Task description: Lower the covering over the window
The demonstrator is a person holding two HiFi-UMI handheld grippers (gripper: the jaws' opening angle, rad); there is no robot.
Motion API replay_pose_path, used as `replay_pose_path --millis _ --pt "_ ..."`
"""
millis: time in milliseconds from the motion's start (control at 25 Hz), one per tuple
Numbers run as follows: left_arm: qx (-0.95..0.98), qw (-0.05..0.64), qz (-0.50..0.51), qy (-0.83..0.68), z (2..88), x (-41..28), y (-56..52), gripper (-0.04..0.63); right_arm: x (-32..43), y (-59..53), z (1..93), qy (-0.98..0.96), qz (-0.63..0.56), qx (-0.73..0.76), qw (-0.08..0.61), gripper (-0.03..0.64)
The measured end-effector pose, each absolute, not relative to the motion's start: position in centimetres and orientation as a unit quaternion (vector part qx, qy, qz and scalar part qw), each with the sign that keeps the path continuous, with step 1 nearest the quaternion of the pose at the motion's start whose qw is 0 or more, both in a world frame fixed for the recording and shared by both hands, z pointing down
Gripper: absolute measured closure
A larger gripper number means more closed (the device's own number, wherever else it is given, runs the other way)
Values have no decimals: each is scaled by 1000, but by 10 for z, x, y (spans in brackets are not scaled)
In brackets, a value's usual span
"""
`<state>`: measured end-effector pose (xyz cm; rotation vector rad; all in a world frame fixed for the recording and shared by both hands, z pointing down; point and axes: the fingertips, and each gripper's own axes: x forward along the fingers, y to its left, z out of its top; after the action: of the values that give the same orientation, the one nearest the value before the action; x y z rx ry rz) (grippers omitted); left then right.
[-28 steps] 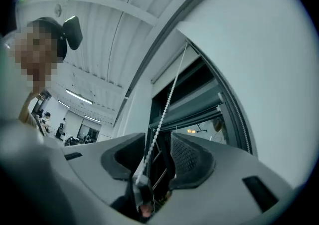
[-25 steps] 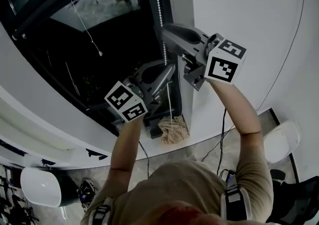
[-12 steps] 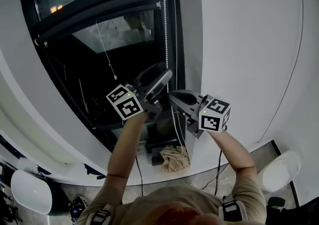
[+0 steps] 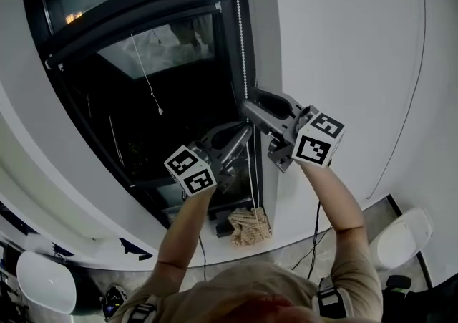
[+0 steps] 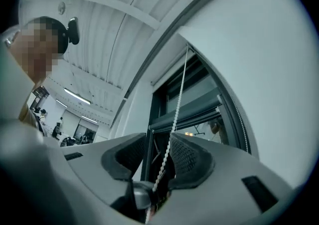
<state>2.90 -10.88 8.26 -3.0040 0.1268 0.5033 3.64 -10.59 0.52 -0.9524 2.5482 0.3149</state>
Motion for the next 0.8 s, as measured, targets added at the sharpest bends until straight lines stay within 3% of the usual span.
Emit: replay_pose_path --millis 80,200,360,440,560,600,680,800 --pt "-982 20 183 38 98 27 -98 574 27 -103 10 916 114 -341 180 470" --pt "-978 -4 204 35 112 24 -80 574 31 -93 20 907 121 -361 178 586" --pt "-980 -8 193 46 124 23 -80 574 32 -93 26 904 126 -369 172 578" --pt "-983 -6 178 48 131 27 -78 574 35 -94 25 897 133 -382 177 491" --pt "-987 3 152 51 149 43 -66 574 39 -96 24 899 125 -382 173 476" --pt "-987 5 149 53 154 48 -63 574 41 -97 25 902 117 -380 172 490" --pt "-987 5 147 61 163 54 -62 574 48 -100 28 905 98 -379 170 585" --pt "-989 -7 118 90 186 61 -68 574 54 -108 51 916 45 -364 161 598"
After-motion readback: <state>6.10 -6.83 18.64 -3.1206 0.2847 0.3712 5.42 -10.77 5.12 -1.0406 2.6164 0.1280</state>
